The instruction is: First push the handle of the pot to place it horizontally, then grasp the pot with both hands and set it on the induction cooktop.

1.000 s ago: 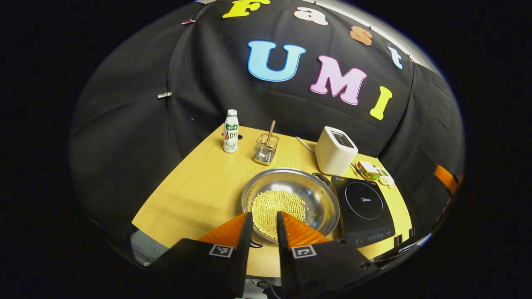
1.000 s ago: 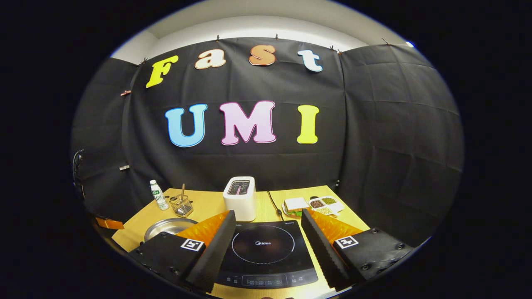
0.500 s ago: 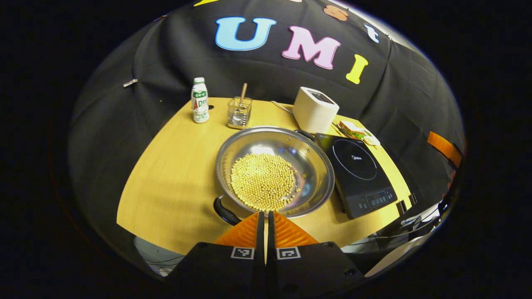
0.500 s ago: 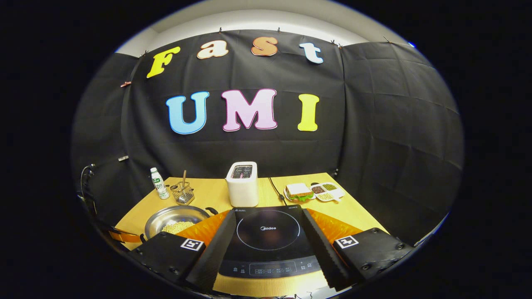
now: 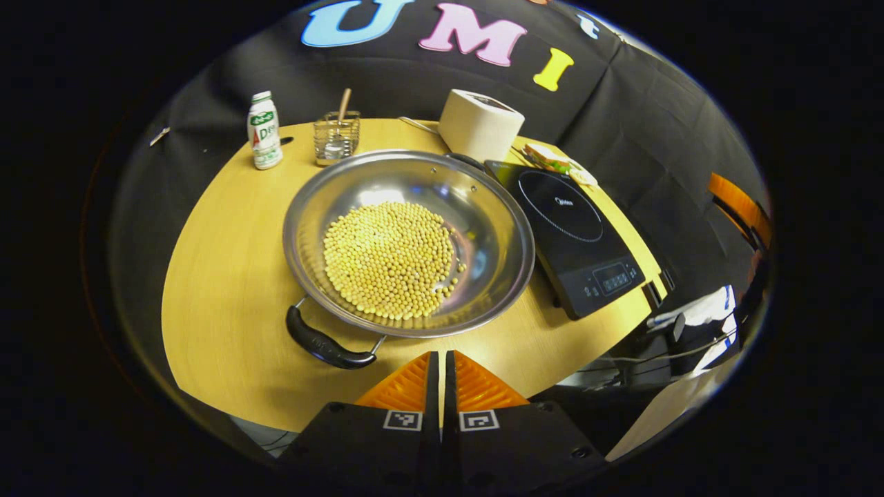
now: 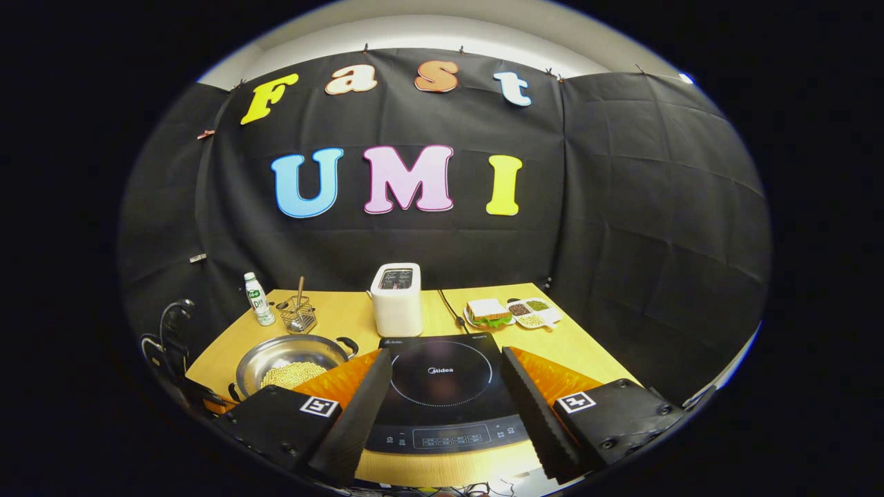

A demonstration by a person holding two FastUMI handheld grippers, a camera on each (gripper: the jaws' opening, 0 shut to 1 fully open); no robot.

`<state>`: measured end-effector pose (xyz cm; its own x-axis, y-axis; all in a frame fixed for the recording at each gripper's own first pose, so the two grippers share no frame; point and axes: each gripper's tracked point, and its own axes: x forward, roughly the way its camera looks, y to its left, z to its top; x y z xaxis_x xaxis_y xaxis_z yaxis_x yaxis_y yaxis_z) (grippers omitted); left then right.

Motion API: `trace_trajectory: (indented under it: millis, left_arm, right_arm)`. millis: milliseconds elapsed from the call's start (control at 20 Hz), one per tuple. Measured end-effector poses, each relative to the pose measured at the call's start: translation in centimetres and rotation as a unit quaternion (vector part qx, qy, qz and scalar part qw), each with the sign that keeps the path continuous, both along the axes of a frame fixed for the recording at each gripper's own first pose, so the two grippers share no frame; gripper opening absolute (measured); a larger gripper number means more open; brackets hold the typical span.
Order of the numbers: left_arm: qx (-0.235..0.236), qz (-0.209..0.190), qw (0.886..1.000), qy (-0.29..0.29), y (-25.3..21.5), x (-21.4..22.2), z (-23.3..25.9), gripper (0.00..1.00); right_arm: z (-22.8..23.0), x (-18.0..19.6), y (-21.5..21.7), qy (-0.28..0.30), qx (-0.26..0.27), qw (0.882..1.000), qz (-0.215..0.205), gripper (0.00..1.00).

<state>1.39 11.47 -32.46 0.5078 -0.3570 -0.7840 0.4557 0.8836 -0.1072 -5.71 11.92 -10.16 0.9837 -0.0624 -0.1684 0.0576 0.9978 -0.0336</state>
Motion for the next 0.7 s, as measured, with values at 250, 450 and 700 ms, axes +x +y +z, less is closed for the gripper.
trace_trajectory:
  millis: [250,450,700]
  left_arm:
    - [0.033,-0.008,0.999,0.007,1.0,1.2,-1.6,0.05]
    - [0.041,0.003,0.999,0.005,2.0,1.9,-1.9,0.05]
    - [0.023,0.026,0.999,0.008,2.8,2.6,-1.6,0.05]
  right_arm:
    - [-0.3,-0.4,-0.4,0.002,-0.003,1.000,-0.012,0.99]
    - [-0.5,-0.3,0.0,0.004,-0.006,1.000,-0.011,0.98]
    - [-0.7,0.3,0.8,0.006,-0.009,1.000,-0.004,0.99]
